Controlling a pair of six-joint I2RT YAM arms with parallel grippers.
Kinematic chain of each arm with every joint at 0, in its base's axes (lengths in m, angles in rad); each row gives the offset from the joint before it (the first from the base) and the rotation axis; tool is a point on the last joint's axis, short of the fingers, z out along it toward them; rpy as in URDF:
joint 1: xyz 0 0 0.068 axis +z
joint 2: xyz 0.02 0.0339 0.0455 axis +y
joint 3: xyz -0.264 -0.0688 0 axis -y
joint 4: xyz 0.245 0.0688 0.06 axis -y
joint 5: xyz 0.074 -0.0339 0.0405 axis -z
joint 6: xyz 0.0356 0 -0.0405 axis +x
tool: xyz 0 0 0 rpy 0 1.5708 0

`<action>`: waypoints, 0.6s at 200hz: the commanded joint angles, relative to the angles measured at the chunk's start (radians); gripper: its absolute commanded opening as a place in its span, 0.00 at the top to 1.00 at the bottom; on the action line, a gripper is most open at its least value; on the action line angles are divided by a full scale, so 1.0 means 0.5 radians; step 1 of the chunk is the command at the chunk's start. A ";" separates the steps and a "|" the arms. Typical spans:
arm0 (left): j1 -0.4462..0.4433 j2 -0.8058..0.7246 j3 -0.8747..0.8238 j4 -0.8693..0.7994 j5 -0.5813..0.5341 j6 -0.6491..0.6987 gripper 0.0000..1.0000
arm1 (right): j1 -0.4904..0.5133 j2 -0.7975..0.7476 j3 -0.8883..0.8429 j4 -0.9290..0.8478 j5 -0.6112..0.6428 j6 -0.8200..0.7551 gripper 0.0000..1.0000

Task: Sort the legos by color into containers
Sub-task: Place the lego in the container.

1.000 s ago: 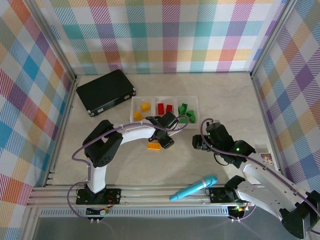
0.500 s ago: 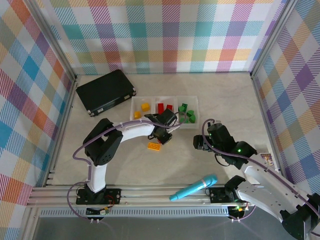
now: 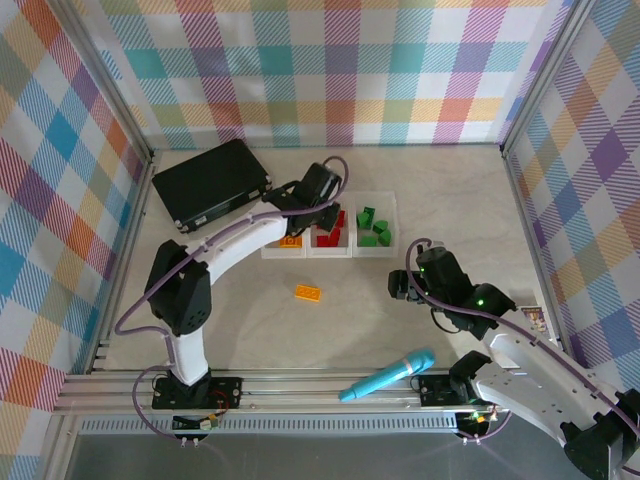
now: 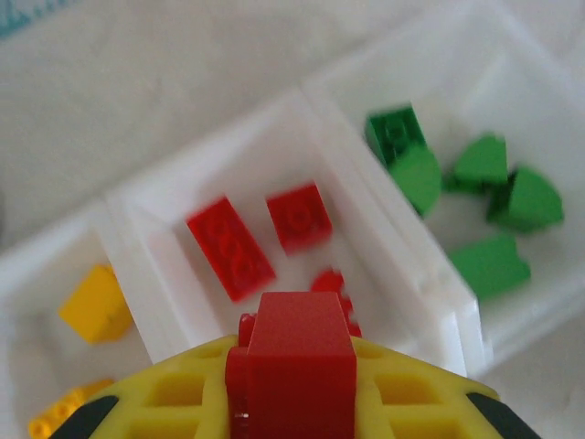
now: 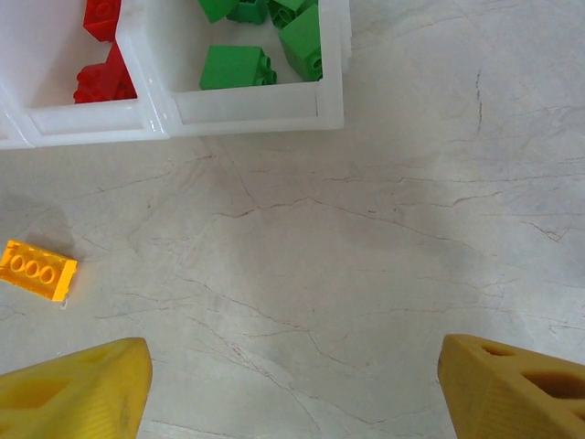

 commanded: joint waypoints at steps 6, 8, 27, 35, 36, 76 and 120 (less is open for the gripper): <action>0.034 0.263 0.249 -0.197 -0.197 -0.103 0.80 | -0.019 -0.005 -0.023 0.011 -0.003 -0.018 0.18; 0.036 0.273 0.266 -0.204 -0.199 -0.110 0.80 | -0.020 -0.006 -0.024 0.010 -0.004 -0.019 0.18; 0.065 0.401 0.385 -0.254 -0.218 -0.184 0.79 | -0.022 -0.023 -0.019 -0.011 0.007 -0.036 0.18; 0.078 0.438 0.415 -0.267 -0.224 -0.218 0.78 | -0.023 -0.025 -0.015 -0.025 0.014 -0.050 0.18; 0.079 0.442 0.419 -0.268 -0.227 -0.222 0.77 | -0.023 -0.025 -0.014 -0.027 0.014 -0.051 0.18; 0.122 0.474 0.386 -0.232 -0.166 -0.344 0.54 | -0.032 -0.031 0.023 -0.070 0.039 -0.082 0.17; 0.119 0.183 0.160 -0.084 -0.027 -0.376 0.29 | -0.035 -0.040 0.015 -0.079 0.022 -0.071 0.17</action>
